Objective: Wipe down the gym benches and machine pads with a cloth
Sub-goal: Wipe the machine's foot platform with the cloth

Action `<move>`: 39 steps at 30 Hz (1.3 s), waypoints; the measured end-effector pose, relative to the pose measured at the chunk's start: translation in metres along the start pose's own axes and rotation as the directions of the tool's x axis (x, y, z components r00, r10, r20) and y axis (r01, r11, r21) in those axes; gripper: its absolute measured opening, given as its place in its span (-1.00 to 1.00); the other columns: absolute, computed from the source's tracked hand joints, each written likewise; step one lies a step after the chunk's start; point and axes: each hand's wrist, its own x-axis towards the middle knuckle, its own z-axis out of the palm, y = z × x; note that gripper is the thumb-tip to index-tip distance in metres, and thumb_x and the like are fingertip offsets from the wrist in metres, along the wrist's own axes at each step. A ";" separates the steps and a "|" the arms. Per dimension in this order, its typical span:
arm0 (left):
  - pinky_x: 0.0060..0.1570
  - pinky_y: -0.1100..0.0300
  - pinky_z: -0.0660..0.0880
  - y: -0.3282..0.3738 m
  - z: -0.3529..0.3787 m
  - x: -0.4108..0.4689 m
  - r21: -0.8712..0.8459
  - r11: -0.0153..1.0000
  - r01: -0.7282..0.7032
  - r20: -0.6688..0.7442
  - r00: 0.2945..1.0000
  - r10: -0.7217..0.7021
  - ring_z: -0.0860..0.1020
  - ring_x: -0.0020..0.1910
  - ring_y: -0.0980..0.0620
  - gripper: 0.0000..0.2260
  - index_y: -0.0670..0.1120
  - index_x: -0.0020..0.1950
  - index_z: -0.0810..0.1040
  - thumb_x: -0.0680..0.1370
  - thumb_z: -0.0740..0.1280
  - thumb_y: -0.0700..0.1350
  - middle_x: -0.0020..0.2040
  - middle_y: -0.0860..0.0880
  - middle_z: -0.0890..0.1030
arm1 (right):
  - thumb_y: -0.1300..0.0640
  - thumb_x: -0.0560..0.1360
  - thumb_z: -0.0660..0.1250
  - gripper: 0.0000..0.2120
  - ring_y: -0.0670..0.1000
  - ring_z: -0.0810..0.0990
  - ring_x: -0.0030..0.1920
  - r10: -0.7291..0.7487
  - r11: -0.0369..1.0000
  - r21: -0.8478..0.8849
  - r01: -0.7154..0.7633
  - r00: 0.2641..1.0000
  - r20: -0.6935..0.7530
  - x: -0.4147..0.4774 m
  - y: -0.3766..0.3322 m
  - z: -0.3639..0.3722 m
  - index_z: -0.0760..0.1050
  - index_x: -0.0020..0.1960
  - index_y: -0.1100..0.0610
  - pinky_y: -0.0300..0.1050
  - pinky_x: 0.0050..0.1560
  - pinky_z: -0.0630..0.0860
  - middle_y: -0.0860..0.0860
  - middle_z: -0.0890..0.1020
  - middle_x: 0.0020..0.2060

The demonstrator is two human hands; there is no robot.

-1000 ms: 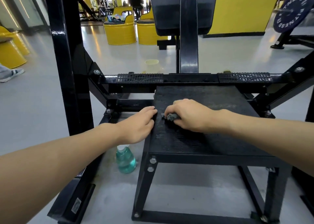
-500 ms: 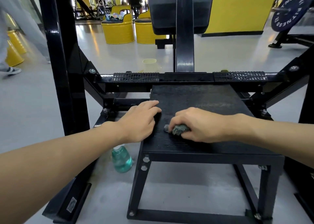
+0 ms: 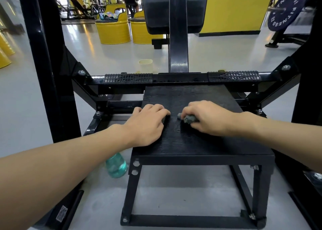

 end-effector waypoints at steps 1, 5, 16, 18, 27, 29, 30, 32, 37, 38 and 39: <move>0.35 -0.06 0.20 0.003 0.000 0.001 -0.003 1.000 -0.008 0.005 1.000 0.008 0.23 0.45 0.03 -0.59 0.09 0.48 0.32 0.64 0.07 -0.13 0.45 0.11 0.33 | 0.16 0.45 0.35 -0.75 0.07 0.56 0.07 -0.050 0.999 0.004 0.050 0.999 0.022 -0.006 -0.008 0.002 0.55 0.11 -0.03 -0.02 0.14 0.48 -0.03 0.58 0.03; 0.37 -0.08 0.19 0.013 0.002 0.005 -0.019 0.999 -0.030 0.011 0.999 0.031 0.22 0.46 0.04 -0.61 0.09 0.47 0.34 0.64 0.08 -0.10 0.45 0.10 0.33 | 0.18 0.46 0.37 -0.74 0.00 0.55 0.06 -0.099 0.995 0.031 0.096 0.986 0.132 -0.023 -0.009 -0.003 0.57 0.12 -0.05 -0.09 0.14 0.46 -0.07 0.58 0.02; 0.38 -0.09 0.20 0.055 0.002 0.014 -0.066 0.992 -0.107 0.049 0.993 0.110 0.24 0.45 0.04 -0.64 0.04 0.42 0.40 0.63 0.09 -0.13 0.42 0.08 0.36 | 0.18 0.45 0.36 -0.74 0.01 0.57 0.03 0.031 0.999 0.028 -0.033 0.998 0.061 -0.035 0.024 -0.010 0.56 0.07 -0.10 0.00 0.10 0.50 -0.11 0.59 -0.03; 0.38 -0.11 0.21 0.058 0.002 0.014 -0.056 0.994 -0.093 0.063 0.993 0.096 0.25 0.44 0.01 -0.63 0.04 0.43 0.39 0.63 0.10 -0.14 0.41 0.07 0.36 | 0.17 0.45 0.35 -0.74 0.07 0.57 0.07 0.095 0.995 -0.005 -0.095 0.995 -0.013 -0.034 0.038 -0.009 0.55 0.08 -0.10 0.02 0.11 0.50 -0.08 0.58 -0.01; 0.40 -0.09 0.20 0.070 0.002 0.013 -0.044 0.992 -0.116 0.067 0.991 0.118 0.22 0.45 0.03 -0.59 0.10 0.48 0.35 0.64 0.10 -0.14 0.44 0.11 0.32 | 0.18 0.45 0.36 -0.74 0.08 0.58 0.07 0.130 0.991 -0.021 -0.130 0.991 -0.024 -0.059 0.051 -0.014 0.56 0.09 -0.06 0.02 0.11 0.50 -0.06 0.59 0.00; 0.40 -0.11 0.21 0.076 0.003 0.014 -0.037 0.990 -0.136 0.068 0.988 0.138 0.22 0.46 0.04 -0.59 0.07 0.48 0.36 0.63 0.11 -0.14 0.46 0.13 0.32 | 0.16 0.44 0.35 -0.74 0.07 0.57 0.07 0.102 0.994 -0.046 -0.103 0.995 -0.022 -0.065 0.043 -0.010 0.55 0.10 -0.06 0.00 0.11 0.50 -0.03 0.59 0.02; 0.40 -0.12 0.22 0.078 0.004 0.015 -0.034 0.990 -0.140 0.063 0.988 0.142 0.23 0.46 0.03 -0.60 0.06 0.47 0.37 0.63 0.11 -0.14 0.46 0.12 0.32 | 0.16 0.44 0.36 -0.74 0.03 0.57 0.05 0.064 0.997 -0.036 -0.064 0.998 0.007 -0.070 0.037 -0.009 0.56 0.10 -0.06 -0.04 0.11 0.49 -0.05 0.60 0.01; 0.38 -0.12 0.24 0.082 0.005 0.017 -0.033 0.990 -0.140 0.048 0.989 0.141 0.26 0.44 0.01 -0.62 0.03 0.44 0.39 0.62 0.12 -0.14 0.44 0.10 0.35 | 0.18 0.43 0.37 -0.74 -0.03 0.56 0.02 0.040 0.999 0.015 -0.042 0.995 0.089 -0.082 0.033 -0.011 0.58 0.08 -0.06 -0.09 0.09 0.49 -0.10 0.60 -0.01; 0.37 -0.10 0.25 0.087 0.005 0.019 -0.042 0.991 -0.129 0.045 0.990 0.131 0.29 0.40 0.00 -0.63 0.04 0.42 0.40 0.62 0.12 -0.14 0.39 0.09 0.38 | 0.17 0.45 0.35 -0.75 0.11 0.57 0.07 0.224 0.973 -0.049 -0.227 0.973 -0.059 -0.088 0.065 -0.017 0.57 0.09 -0.05 -0.01 0.07 0.49 -0.04 0.58 -0.01; 0.37 -0.10 0.25 0.087 0.006 0.020 -0.041 0.991 -0.131 0.044 0.990 0.133 0.29 0.40 0.00 -0.63 0.05 0.43 0.40 0.62 0.12 -0.14 0.38 0.09 0.38 | 0.15 0.45 0.34 -0.76 0.11 0.56 0.07 0.217 0.973 -0.070 -0.221 0.974 -0.057 -0.089 0.060 -0.015 0.55 0.09 -0.06 0.01 0.07 0.50 -0.03 0.57 0.00; 0.36 -0.10 0.25 0.087 0.006 0.020 -0.041 0.990 -0.135 0.042 0.990 0.137 0.29 0.40 0.00 -0.62 0.06 0.43 0.39 0.62 0.12 -0.14 0.38 0.09 0.38 | 0.13 0.44 0.34 -0.77 0.10 0.56 0.05 0.193 0.979 -0.065 -0.195 0.981 -0.038 -0.091 0.053 -0.013 0.54 0.08 -0.07 0.02 0.07 0.50 -0.05 0.57 -0.01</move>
